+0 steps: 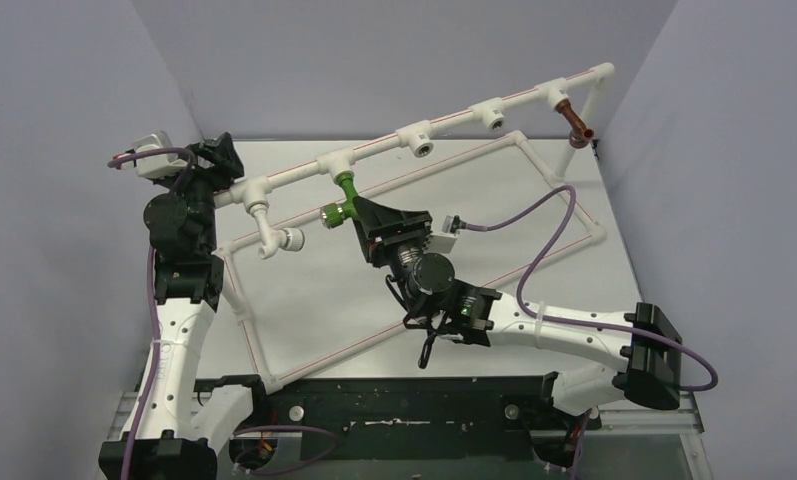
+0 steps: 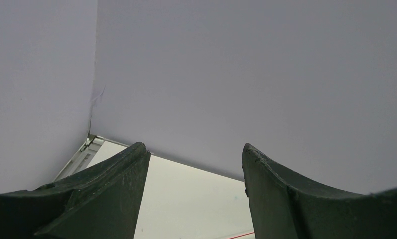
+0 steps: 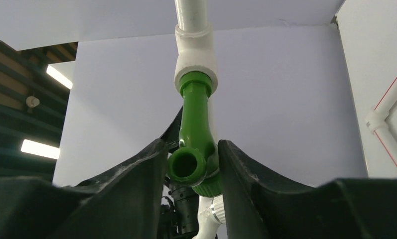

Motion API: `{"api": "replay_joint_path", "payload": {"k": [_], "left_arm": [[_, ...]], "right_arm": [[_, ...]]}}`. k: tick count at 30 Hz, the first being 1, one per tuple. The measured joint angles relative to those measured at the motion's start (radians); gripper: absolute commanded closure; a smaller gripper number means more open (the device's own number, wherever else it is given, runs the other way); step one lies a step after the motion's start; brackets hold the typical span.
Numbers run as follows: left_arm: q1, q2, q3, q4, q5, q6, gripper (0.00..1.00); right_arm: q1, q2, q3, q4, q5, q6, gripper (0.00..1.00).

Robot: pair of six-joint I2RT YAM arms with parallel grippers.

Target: Install the water faucets

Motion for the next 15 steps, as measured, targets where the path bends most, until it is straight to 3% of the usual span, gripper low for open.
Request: {"api": "replay_joint_path", "payload": {"k": [7, 15], "left_arm": [[0.000, 0.002, 0.000, 0.002, -0.001, -0.001, 0.34], [0.000, 0.002, 0.000, 0.002, -0.001, -0.001, 0.34]], "right_arm": [[0.010, -0.018, -0.009, -0.007, -0.063, 0.023, 0.21], [0.010, -0.080, -0.025, -0.027, -0.066, -0.119, 0.18]]}}
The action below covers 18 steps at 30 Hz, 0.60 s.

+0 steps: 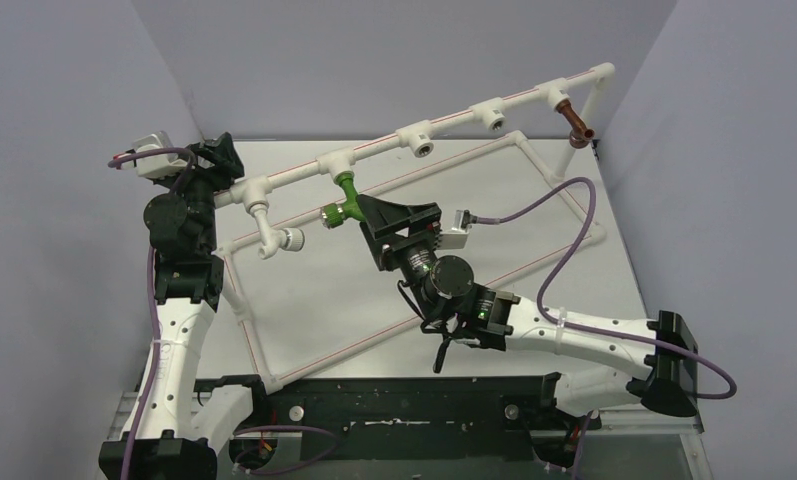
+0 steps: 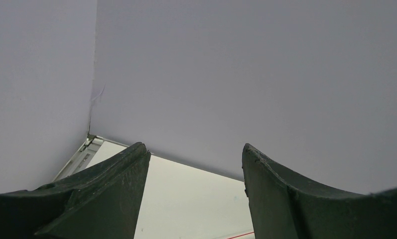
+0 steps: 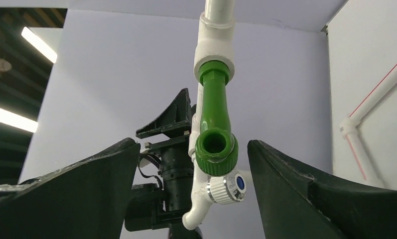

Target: Install the water faucets

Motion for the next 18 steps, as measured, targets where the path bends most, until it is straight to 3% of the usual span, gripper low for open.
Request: {"api": "replay_joint_path", "payload": {"k": [8, 18], "left_arm": [[0.000, 0.000, 0.000, 0.000, 0.000, 0.000, 0.34], [0.000, 0.000, 0.000, 0.000, 0.000, 0.000, 0.34]], "right_arm": [[0.000, -0.075, 0.000, -0.097, 0.006, -0.285, 0.18], [-0.009, -0.181, 0.000, -0.133, -0.086, -0.901, 0.17]]}}
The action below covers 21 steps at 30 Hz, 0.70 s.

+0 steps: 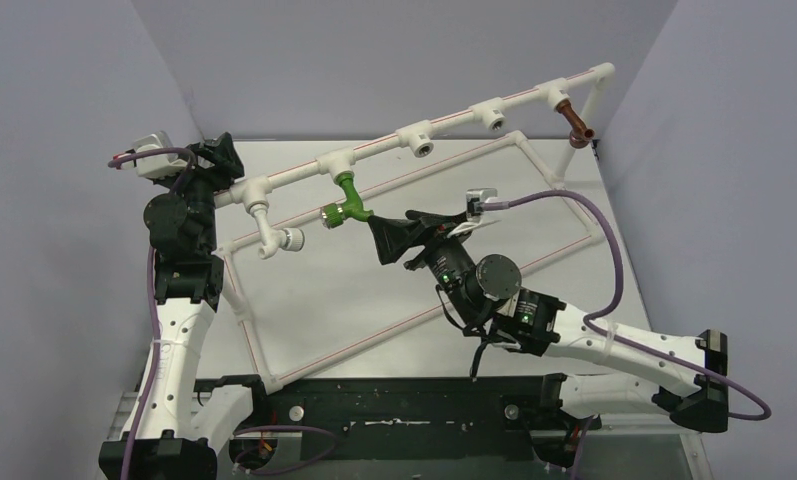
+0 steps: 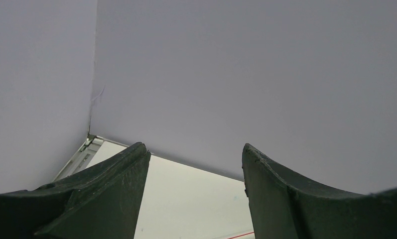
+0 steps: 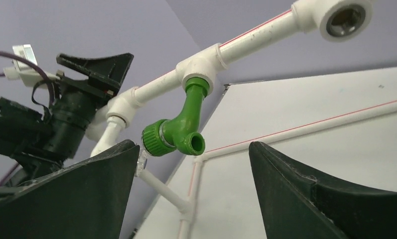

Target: Install the water faucets

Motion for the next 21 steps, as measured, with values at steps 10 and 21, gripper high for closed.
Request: {"api": "replay_joint_path", "payload": {"k": [10, 21], "left_arm": [[0.000, 0.000, 0.000, 0.000, 0.000, 0.000, 0.34], [0.000, 0.000, 0.000, 0.000, 0.000, 0.000, 0.34]], "right_arm": [[0.000, -0.032, 0.063, -0.128, -0.179, -0.632, 0.16], [0.006, -0.056, 0.044, -0.179, -0.377, -1.291, 0.14]]}}
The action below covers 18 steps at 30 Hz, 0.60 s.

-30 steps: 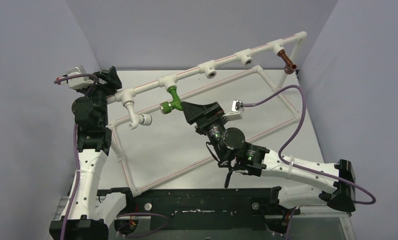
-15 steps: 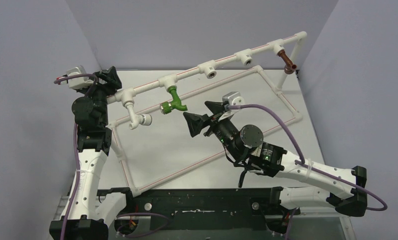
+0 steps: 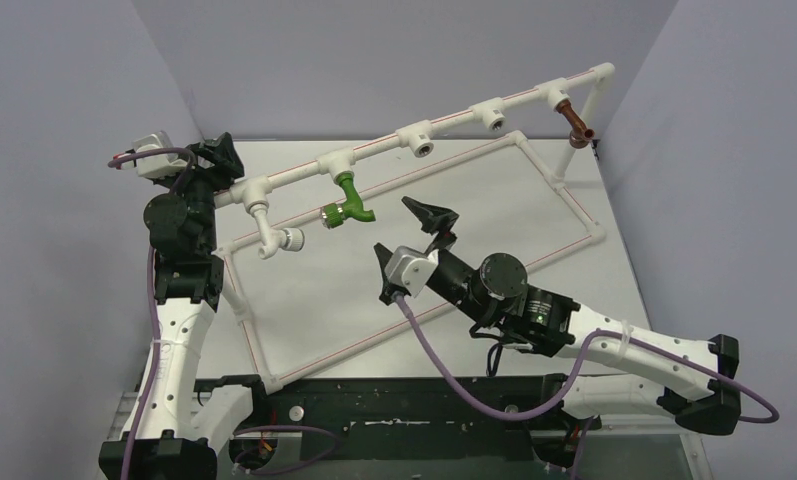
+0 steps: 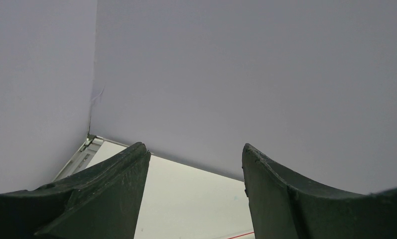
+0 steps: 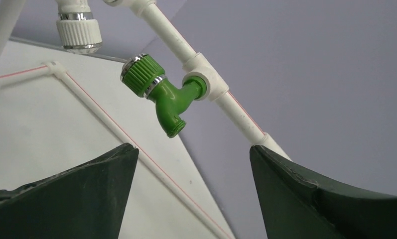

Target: Install the water faucets

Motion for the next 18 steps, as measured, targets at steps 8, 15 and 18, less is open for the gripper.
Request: {"api": "replay_joint_path", "payload": {"k": [8, 15, 18], "left_arm": [[0.000, 0.001, 0.000, 0.000, 0.000, 0.000, 0.34], [0.000, 0.001, 0.001, 0.000, 0.000, 0.000, 0.34], [0.000, 0.001, 0.001, 0.000, 0.000, 0.000, 0.34]], "right_arm": [[0.038, 0.066, -0.017, 0.068, 0.014, -0.412, 0.14], [0.056, 0.190, -0.044, 0.197, 0.070, -0.707, 0.15], [0.056, 0.239, -0.044, 0.259, 0.095, -0.806, 0.16]]}}
